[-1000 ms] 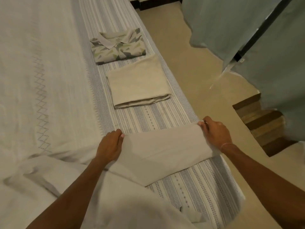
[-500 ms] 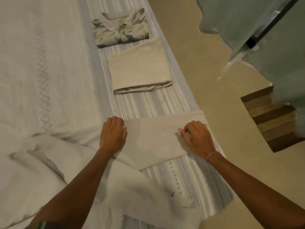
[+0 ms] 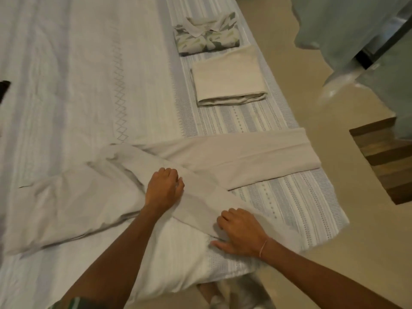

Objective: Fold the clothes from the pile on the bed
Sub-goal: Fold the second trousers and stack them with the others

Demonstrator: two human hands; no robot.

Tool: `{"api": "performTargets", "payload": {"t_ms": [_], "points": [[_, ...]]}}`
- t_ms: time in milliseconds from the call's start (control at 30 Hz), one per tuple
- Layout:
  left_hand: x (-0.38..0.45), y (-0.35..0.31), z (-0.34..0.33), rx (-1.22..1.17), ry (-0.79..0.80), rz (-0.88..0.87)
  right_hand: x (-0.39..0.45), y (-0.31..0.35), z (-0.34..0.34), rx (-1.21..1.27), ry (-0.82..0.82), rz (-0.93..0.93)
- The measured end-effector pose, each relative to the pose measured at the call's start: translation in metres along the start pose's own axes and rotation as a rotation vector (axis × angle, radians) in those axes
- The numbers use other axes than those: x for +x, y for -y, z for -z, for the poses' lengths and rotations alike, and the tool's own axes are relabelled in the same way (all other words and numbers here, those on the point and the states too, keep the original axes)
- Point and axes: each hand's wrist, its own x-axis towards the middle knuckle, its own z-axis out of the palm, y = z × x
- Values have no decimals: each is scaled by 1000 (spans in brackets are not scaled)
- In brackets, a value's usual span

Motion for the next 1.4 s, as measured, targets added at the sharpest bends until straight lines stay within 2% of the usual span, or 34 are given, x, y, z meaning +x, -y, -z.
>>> {"api": "performTargets", "payload": {"t_ms": [67, 100, 200, 300, 400, 500, 600, 733, 833, 900, 933, 1033, 1067, 1133, 1267, 1333, 1400], "points": [[-24, 12, 7, 6, 8, 4, -11, 23, -14, -70, 156, -103], [-34, 18, 10, -5, 17, 0, -16, 28, -20, -90, 177, -161], [-58, 35, 18, -36, 42, -39, -15, 28, -17, -64, 114, -265], [-64, 41, 21, -38, 122, -83, -6, 16, 4, 110, 66, -359], [-53, 36, 20, 20, 175, -94, 6, -14, 34, 297, 58, -423], [-29, 23, 17, 33, 117, -99, 25, -48, 65, 435, 56, -489], [2, 11, 15, 31, 69, -119, 49, -94, 92, 484, 78, -537], [39, 6, 12, -63, 17, -24, 75, -155, 125, 455, 221, -565], [55, 6, 5, -164, 65, 1, 89, -181, 150, 384, 324, -488], [62, 5, 0, -214, 106, 21, 94, -190, 165, 210, 340, -384], [65, 3, -4, -231, 116, 35, 93, -191, 173, 87, 272, -316], [72, -4, -7, -244, 113, 58, 76, -178, 195, -161, -76, -99], [75, -8, -7, -238, 115, 54, 66, -172, 196, -187, -112, -84], [80, -15, -8, -216, 139, 28, 44, -163, 184, -174, -101, -159], [98, -30, -20, -201, 240, -2, 25, -193, 136, 15, 12, -498], [111, -44, -24, -203, 314, -14, 33, -220, 120, 194, 143, -651], [123, -60, -29, -201, 356, -22, 46, -245, 107, 346, 299, -700]]}}
